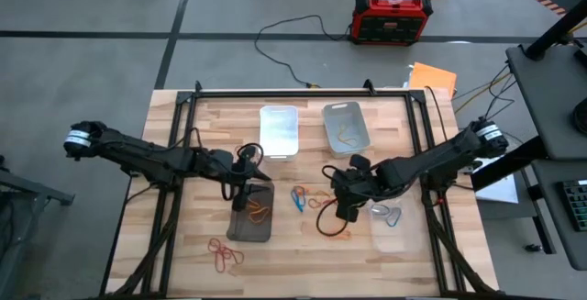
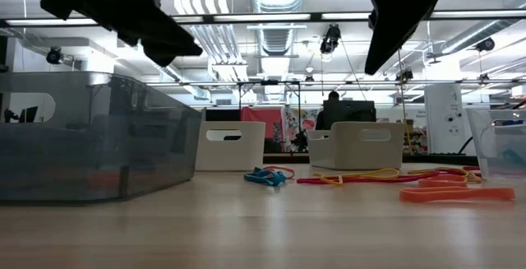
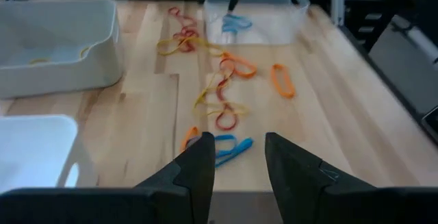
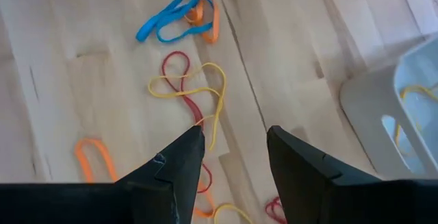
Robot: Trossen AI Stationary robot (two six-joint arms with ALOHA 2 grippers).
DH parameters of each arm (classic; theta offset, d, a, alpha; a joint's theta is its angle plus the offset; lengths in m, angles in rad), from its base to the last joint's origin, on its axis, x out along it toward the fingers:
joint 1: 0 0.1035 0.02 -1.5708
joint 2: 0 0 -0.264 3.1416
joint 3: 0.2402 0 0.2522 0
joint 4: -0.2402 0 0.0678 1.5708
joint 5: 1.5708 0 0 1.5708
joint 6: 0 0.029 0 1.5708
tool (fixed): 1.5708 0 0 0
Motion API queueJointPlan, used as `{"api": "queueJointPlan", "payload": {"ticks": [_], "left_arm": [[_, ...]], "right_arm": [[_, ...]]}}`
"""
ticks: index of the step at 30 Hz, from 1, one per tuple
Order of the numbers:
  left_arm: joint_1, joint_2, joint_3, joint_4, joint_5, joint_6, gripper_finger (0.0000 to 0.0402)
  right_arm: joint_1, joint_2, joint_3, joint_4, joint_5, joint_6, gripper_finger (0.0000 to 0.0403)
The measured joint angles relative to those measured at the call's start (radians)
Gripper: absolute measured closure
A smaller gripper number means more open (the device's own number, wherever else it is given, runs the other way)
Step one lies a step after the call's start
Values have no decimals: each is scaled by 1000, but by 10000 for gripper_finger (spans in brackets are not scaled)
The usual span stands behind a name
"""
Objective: Sort rubber bands into baskets
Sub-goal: Put the yellow rubber band into the gray bin
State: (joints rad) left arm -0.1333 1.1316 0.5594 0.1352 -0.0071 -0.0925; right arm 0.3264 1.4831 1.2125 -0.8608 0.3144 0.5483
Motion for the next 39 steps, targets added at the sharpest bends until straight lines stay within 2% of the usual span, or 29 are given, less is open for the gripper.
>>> {"api": "queueJointPlan", "payload": {"ticks": [7, 14, 26, 34, 39], "left_arm": [[-11, 34, 0, 76, -1, -30, 287], [-23, 68, 30, 53, -1, -34, 287], [-37, 66, 182, -311, -9, -31, 287], [-37, 66, 240, -512, -87, -21, 287], [-36, 63, 247, -565, -126, 19, 287]], "right_arm": [[0, 25, -9, 131, 0, -129, 239], [0, 25, -42, 289, 1, -259, 246], [-7, 26, -141, 450, 2, -311, 252], [-43, 26, -200, 451, 2, -249, 259], [-51, 26, -210, 381, -9, -226, 257]]}}
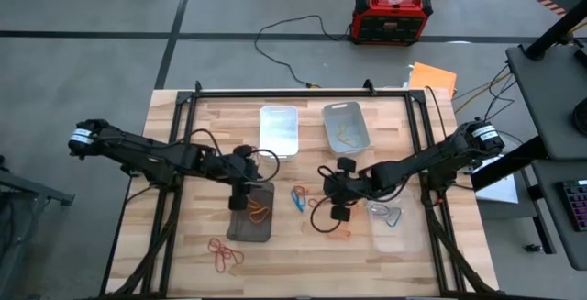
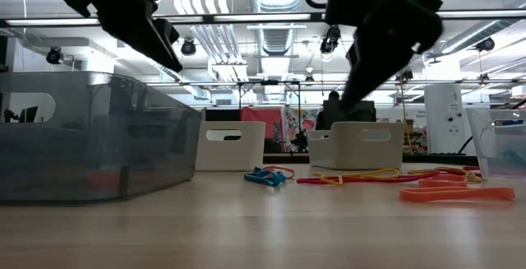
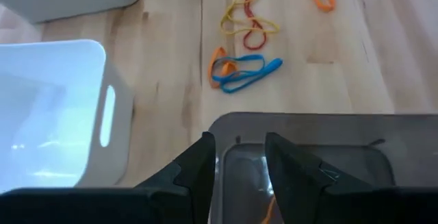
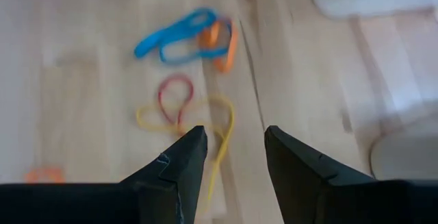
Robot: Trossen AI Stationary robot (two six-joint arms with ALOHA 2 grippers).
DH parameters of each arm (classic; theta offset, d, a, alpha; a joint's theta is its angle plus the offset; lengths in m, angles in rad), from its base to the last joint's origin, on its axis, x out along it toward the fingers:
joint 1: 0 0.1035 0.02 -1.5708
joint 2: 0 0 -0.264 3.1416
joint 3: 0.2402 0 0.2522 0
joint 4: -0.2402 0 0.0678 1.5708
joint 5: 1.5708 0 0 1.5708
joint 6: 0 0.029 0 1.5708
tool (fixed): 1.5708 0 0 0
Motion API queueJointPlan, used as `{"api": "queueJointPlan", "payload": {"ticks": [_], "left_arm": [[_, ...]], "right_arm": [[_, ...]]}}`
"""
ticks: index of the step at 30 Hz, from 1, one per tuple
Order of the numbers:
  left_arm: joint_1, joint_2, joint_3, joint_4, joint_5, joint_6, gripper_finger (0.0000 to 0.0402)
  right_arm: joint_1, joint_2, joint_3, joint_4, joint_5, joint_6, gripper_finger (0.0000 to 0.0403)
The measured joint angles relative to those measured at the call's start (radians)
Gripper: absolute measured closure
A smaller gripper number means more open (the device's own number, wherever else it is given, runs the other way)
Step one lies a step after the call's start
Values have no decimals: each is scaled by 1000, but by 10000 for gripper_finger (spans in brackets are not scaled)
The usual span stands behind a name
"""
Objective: Sort rubber bands into baskets
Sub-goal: Put the yellow rubber band into the gray bin
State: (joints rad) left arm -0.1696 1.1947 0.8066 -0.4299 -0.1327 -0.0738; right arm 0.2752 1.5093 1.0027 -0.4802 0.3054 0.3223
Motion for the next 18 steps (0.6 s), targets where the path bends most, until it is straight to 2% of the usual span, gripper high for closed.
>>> {"api": "queueJointPlan", "payload": {"ticks": [5, 12, 18], "left_arm": [[0, -3, -11, -5, -1, 56, 287], [3, -25, -11, -6, -97, 178, 287], [49, -90, -25, -6, -102, 270, 287]], "right_arm": [[1, 0, 0, -97, -83, 29, 259], [-6, 0, -1, -142, -103, 49, 253], [-61, 0, 7, -151, -128, 70, 248]]}}
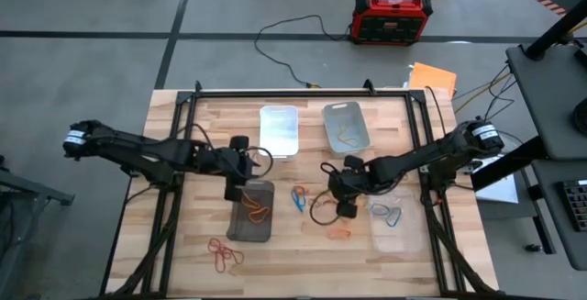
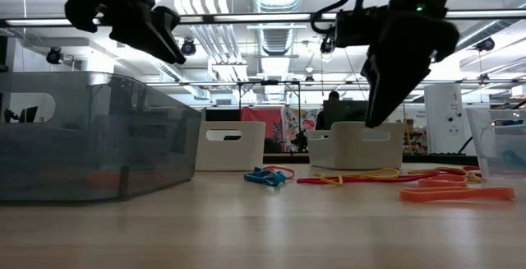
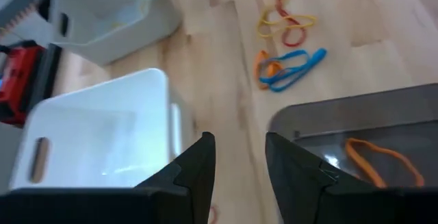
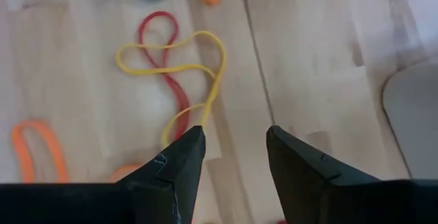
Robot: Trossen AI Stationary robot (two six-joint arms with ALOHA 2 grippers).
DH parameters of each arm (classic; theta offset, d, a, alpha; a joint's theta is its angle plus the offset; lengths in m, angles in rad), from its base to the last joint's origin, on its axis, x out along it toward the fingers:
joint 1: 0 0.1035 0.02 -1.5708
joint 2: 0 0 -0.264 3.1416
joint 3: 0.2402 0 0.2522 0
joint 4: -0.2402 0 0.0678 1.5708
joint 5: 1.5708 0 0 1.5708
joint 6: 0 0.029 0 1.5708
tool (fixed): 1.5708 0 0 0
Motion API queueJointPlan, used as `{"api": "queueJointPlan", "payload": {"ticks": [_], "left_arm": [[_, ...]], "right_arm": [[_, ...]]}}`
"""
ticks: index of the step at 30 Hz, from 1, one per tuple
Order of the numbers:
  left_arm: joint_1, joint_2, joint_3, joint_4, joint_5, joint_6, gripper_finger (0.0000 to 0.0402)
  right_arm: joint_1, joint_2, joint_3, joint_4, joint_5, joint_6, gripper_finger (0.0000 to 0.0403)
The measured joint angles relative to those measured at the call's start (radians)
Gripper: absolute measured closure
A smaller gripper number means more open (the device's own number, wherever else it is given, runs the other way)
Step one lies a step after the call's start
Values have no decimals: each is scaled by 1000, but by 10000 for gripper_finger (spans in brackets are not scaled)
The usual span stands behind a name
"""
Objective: Sort rubber bands into baskets
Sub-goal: Put the yellow rubber band into the gray bin
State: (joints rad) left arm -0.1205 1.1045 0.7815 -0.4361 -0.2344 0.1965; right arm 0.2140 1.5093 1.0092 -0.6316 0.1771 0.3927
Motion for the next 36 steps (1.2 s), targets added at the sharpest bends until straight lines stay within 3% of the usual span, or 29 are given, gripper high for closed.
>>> {"api": "queueJointPlan", "payload": {"ticks": [5, 11, 17, 20, 25, 36], "left_arm": [[62, -63, -13, 2, 23, 59, 287], [172, -114, -28, 58, 173, 166, 287], [319, -109, -40, 106, 268, 228, 287], [388, -94, -41, 128, 334, 241, 287], [458, -79, -42, 165, 356, 246, 287], [468, -78, -44, 205, 358, 293, 287]], "right_arm": [[-42, 0, 33, -29, -63, 0, 249], [-87, 0, 138, -241, -134, 82, 252], [-137, 0, 202, -396, -269, 212, 248], [-142, 0, 196, -388, -293, 157, 251], [-140, 6, 158, -330, -290, 56, 260], [-140, 81, 43, 1, -283, 11, 266]]}}
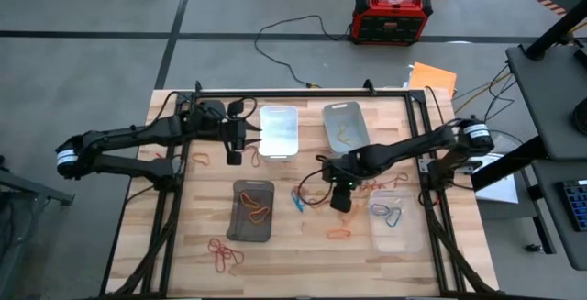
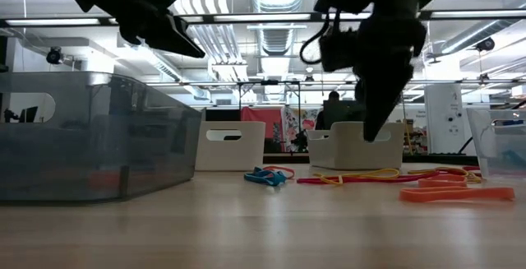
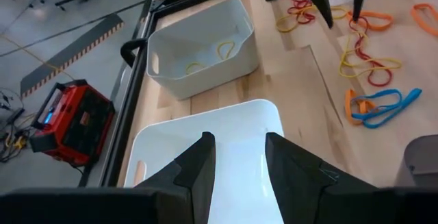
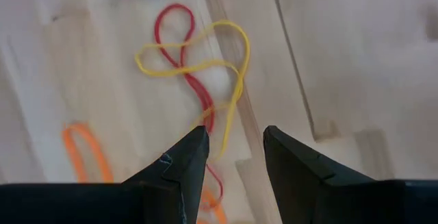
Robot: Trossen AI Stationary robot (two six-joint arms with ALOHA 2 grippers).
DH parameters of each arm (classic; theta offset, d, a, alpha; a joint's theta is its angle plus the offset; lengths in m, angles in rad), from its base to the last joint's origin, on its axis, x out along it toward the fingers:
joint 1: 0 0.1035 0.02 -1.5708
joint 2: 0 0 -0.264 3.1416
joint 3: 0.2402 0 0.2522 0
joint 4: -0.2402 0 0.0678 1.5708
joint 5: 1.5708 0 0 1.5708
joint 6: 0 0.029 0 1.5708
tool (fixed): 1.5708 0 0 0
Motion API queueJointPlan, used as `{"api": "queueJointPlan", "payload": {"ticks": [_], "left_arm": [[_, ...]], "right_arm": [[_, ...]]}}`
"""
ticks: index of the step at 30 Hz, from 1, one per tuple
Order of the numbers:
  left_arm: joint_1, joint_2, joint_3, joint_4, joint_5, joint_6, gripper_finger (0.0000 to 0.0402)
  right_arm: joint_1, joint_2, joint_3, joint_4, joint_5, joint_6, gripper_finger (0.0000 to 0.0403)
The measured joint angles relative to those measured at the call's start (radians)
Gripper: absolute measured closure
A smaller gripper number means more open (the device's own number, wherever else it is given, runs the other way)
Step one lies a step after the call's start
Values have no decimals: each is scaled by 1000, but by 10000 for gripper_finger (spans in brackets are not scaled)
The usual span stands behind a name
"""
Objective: Sort rubber bands into baskets
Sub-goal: Put the yellow rubber band into the gray bin
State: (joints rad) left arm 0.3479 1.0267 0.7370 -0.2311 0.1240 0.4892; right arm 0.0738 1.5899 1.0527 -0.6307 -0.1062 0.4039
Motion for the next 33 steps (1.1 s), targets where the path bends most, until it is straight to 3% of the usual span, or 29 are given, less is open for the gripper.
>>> {"api": "queueJointPlan", "payload": {"ticks": [8, 16, 20, 26, 33], "left_arm": [[1, 1, -1, 6, 0, 0, 287], [1, 1, -1, 7, 0, 0, 287], [1, 1, -3, 8, 0, 0, 287], [1, 1, -12, 9, 0, -2, 287], [1, 1, -21, 7, -1, -21, 287]], "right_arm": [[0, 124, 1, 12, -10, -6, 263], [7, 146, 2, 19, 3, -12, 273], [14, 154, 0, 21, 34, -15, 302], [50, 194, 2, 26, 93, -58, 379], [64, 148, -3, 26, 134, -73, 394]]}}
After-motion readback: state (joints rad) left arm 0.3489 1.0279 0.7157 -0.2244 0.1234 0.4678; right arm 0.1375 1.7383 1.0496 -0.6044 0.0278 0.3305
